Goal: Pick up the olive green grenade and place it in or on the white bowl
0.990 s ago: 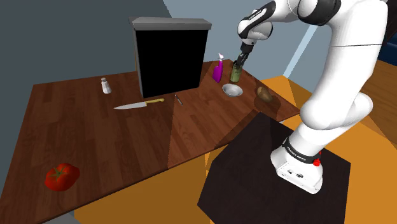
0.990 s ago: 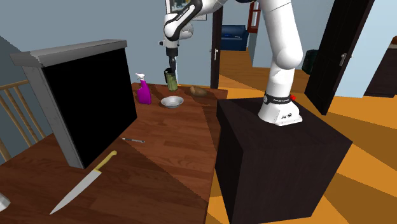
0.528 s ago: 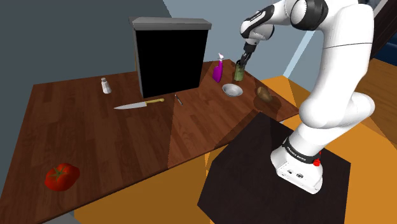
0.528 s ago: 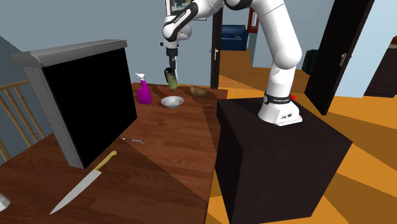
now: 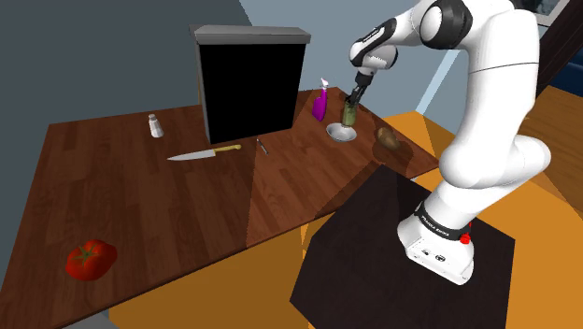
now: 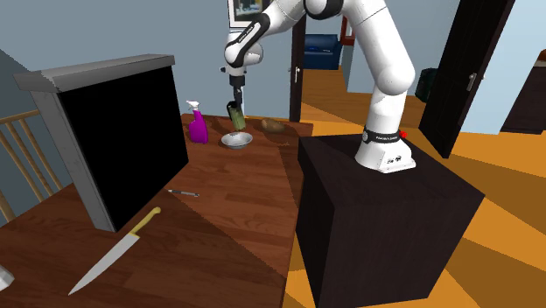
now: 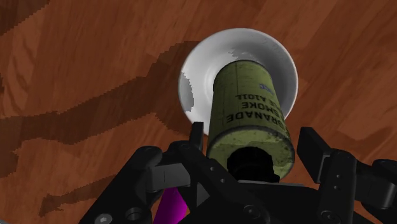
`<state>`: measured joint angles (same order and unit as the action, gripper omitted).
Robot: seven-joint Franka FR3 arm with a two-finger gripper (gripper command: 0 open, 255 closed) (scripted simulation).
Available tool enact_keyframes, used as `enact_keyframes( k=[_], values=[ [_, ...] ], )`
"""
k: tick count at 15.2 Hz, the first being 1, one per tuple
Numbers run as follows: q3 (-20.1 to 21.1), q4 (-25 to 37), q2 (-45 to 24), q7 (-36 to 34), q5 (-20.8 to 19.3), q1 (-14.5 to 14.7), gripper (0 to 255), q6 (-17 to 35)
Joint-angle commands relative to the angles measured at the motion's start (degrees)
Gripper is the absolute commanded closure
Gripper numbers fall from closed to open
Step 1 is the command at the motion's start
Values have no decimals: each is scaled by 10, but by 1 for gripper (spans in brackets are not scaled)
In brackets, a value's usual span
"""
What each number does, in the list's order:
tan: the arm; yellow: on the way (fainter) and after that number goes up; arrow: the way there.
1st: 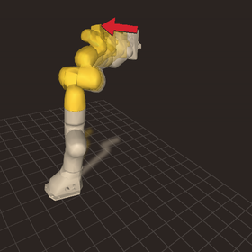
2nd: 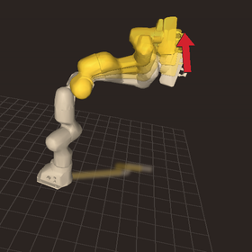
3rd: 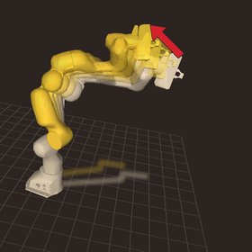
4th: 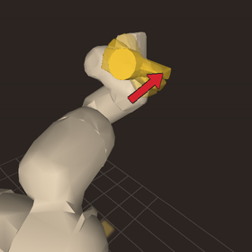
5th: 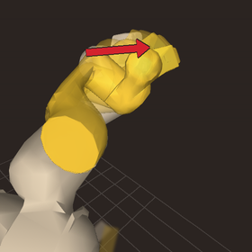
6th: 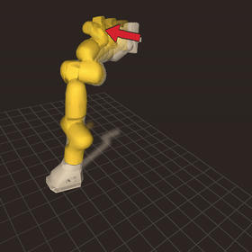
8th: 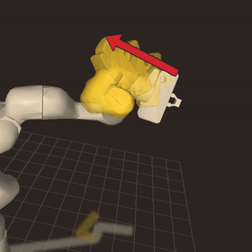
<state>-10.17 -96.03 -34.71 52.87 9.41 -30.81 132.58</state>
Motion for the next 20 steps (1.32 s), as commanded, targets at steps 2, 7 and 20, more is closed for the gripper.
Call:
enact_keyframes(
  k=[2,7,20],
  values=[
    [3,-2,-15,2,3,-1,255,17],
    [7,-1,-40,6,9,-4,255,42],
    [10,0,-56,8,12,-6,0,56]
  ],
)
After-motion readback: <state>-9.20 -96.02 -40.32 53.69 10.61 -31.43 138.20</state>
